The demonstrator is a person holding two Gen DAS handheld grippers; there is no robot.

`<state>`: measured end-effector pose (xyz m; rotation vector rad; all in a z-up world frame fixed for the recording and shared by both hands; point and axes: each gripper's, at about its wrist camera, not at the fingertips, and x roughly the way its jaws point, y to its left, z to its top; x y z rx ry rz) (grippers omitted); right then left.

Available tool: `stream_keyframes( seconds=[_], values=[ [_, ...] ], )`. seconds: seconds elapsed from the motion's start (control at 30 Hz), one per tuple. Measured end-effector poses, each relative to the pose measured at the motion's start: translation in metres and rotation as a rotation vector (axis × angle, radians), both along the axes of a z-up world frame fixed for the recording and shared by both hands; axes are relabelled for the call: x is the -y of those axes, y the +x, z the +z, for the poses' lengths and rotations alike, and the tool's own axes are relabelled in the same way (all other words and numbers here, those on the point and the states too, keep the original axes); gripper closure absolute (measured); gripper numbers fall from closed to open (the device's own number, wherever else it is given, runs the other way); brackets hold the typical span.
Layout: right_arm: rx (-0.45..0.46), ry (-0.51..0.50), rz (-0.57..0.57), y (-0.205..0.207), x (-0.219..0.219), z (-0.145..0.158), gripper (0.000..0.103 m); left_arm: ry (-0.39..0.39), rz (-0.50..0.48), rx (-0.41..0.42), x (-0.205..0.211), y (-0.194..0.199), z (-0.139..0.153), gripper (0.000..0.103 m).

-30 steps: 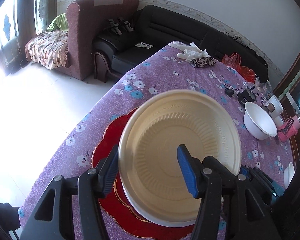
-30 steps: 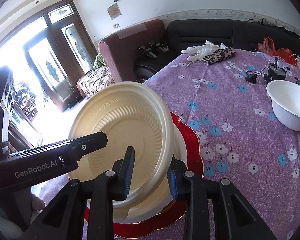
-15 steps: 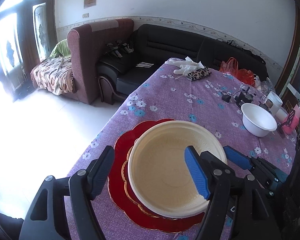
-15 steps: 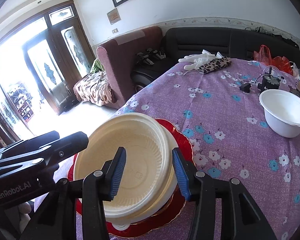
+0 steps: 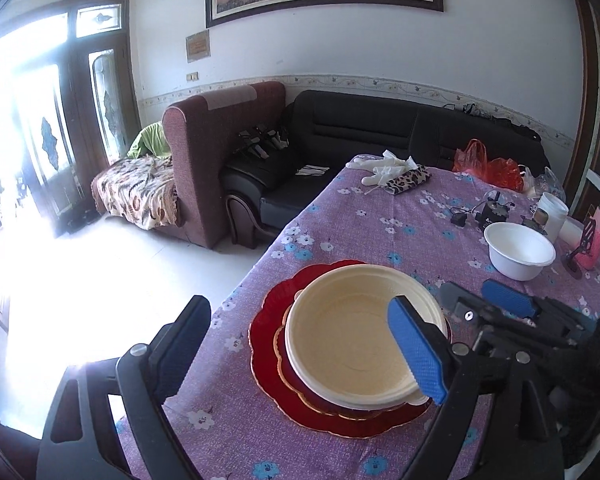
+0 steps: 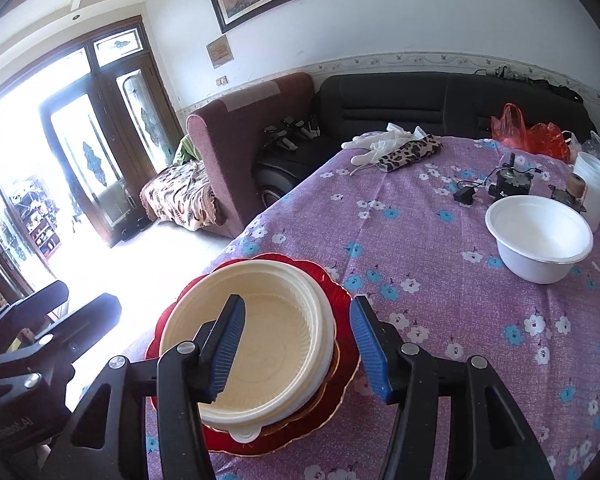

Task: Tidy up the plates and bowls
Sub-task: 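Open both grippers and lift away from the cream bowl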

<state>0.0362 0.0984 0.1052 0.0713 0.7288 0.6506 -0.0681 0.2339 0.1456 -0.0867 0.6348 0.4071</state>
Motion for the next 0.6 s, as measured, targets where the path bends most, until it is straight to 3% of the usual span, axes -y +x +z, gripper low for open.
stream_keyframes(
  seconds=[0.17, 0.6],
  values=[
    [0.002, 0.032, -0.071, -0.01, 0.039, 0.017, 0.038, 0.068, -0.007, 0.002, 0.018, -0.016, 0.004, 0.01],
    [0.053, 0.025, -0.207, -0.064, 0.118, 0.042, 0.032, 0.063, -0.067, 0.045, 0.044, -0.054, 0.014, 0.01]
  ],
)
